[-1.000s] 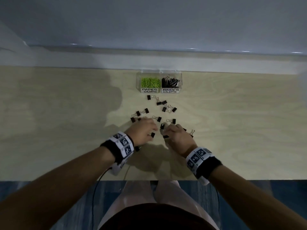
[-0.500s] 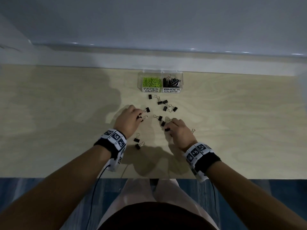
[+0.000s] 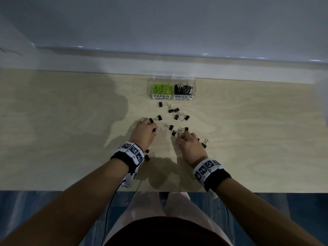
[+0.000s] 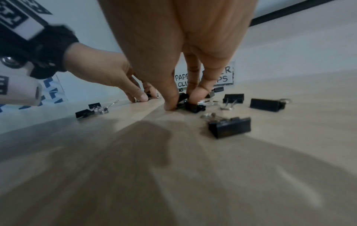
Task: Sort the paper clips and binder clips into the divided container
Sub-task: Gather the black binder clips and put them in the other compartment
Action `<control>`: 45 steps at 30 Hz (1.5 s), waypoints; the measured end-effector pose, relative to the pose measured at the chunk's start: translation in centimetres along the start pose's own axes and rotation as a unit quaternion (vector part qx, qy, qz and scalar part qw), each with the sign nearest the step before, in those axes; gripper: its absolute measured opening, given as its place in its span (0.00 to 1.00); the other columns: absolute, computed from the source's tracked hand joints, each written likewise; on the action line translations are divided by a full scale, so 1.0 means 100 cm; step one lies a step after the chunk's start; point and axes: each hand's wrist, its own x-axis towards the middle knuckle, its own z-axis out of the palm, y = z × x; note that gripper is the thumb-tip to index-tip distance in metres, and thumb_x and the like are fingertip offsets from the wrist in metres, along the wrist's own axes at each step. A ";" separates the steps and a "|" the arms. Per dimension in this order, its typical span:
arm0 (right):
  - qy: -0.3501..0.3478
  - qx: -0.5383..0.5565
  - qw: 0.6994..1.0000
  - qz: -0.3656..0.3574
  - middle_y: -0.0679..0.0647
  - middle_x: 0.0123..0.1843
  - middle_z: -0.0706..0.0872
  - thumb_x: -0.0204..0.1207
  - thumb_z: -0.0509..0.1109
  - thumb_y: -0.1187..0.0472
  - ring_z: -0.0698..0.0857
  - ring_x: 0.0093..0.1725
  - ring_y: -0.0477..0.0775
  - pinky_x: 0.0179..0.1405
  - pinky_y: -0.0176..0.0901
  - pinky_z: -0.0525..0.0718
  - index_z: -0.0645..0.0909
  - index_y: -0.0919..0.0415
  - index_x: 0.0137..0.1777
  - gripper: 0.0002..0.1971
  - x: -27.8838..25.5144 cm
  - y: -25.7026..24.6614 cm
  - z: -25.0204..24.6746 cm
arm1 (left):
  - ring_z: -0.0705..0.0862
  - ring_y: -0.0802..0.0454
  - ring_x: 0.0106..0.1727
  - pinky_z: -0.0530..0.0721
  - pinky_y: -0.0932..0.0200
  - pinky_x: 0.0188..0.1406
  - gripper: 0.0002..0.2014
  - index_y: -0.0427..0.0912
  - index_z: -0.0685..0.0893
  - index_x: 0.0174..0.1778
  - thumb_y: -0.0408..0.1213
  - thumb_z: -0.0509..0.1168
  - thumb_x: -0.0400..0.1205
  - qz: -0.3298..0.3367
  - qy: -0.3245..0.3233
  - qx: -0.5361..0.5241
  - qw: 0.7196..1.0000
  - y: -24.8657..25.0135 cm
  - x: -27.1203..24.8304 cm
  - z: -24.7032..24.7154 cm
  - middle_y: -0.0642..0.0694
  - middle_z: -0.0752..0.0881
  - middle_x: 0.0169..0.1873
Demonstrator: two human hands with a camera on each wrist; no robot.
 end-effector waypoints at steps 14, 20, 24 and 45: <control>0.090 0.260 0.958 0.080 0.54 0.40 0.85 0.67 0.73 0.70 0.84 0.36 0.50 0.41 0.39 0.86 0.87 0.59 0.35 0.06 0.036 0.017 -0.046 | 0.81 0.46 0.45 0.78 0.56 0.45 0.06 0.37 0.85 0.45 0.28 0.64 0.75 -0.008 -0.021 -0.050 0.999 0.004 0.012 -0.017 0.41 0.85 0.44; 0.157 0.372 0.908 0.106 0.53 0.42 0.88 0.72 0.72 0.68 0.89 0.40 0.49 0.40 0.36 0.88 0.85 0.59 0.41 0.04 0.091 0.023 -0.114 | 0.84 0.52 0.35 0.85 0.56 0.42 0.07 0.39 0.85 0.33 0.25 0.66 0.73 -0.012 -0.031 -0.135 0.990 0.008 0.028 -0.022 0.45 0.89 0.36; 0.174 0.352 0.912 0.116 0.50 0.40 0.89 0.75 0.72 0.65 0.89 0.40 0.48 0.42 0.40 0.89 0.85 0.57 0.40 0.04 0.136 0.027 -0.137 | 0.84 0.54 0.42 0.82 0.63 0.49 0.04 0.37 0.86 0.44 0.28 0.67 0.77 0.020 -0.010 -0.148 0.989 0.042 0.055 -0.054 0.45 0.88 0.45; -0.022 0.052 0.998 0.010 0.56 0.71 0.70 0.75 0.64 0.65 0.68 0.66 0.62 0.63 0.52 0.75 0.75 0.54 0.70 0.22 0.076 0.026 -0.056 | 0.62 0.44 0.73 0.74 0.45 0.64 0.41 0.60 0.65 0.77 0.48 0.77 0.68 0.087 -0.138 0.107 0.981 0.008 0.034 -0.025 0.51 0.61 0.78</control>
